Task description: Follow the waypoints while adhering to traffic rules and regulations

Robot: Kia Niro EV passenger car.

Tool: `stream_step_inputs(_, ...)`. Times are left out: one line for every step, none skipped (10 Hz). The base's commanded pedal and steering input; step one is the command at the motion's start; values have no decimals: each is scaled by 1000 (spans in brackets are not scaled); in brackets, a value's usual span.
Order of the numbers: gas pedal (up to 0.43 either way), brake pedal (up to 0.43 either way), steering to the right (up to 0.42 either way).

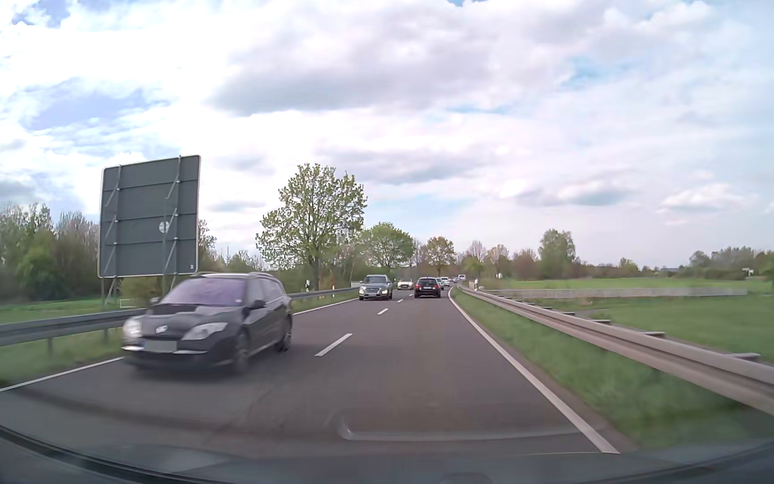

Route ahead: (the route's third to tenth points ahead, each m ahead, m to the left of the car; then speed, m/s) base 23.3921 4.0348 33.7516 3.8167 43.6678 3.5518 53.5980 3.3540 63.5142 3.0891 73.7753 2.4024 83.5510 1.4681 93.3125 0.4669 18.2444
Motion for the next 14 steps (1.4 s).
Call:
stream_step_inputs(110,0,1)
stream_step_inputs(87,0,1)
stream_step_inputs(67,0,1)
stream_step_inputs(39,0,1)
stream_step_inputs(28,0,1)
stream_step_inputs(8,0,1)
stream_step_inputs(0,0,1)
stream_step_inputs(0,0,1)
stream_step_inputs(0,0,1)
stream_step_inputs(0,0,1)
stream_step_inputs(0,0,1)
stream_step_inputs(0,0,2)
stream_step_inputs(0,0,2)
stream_step_inputs(0,0,2)
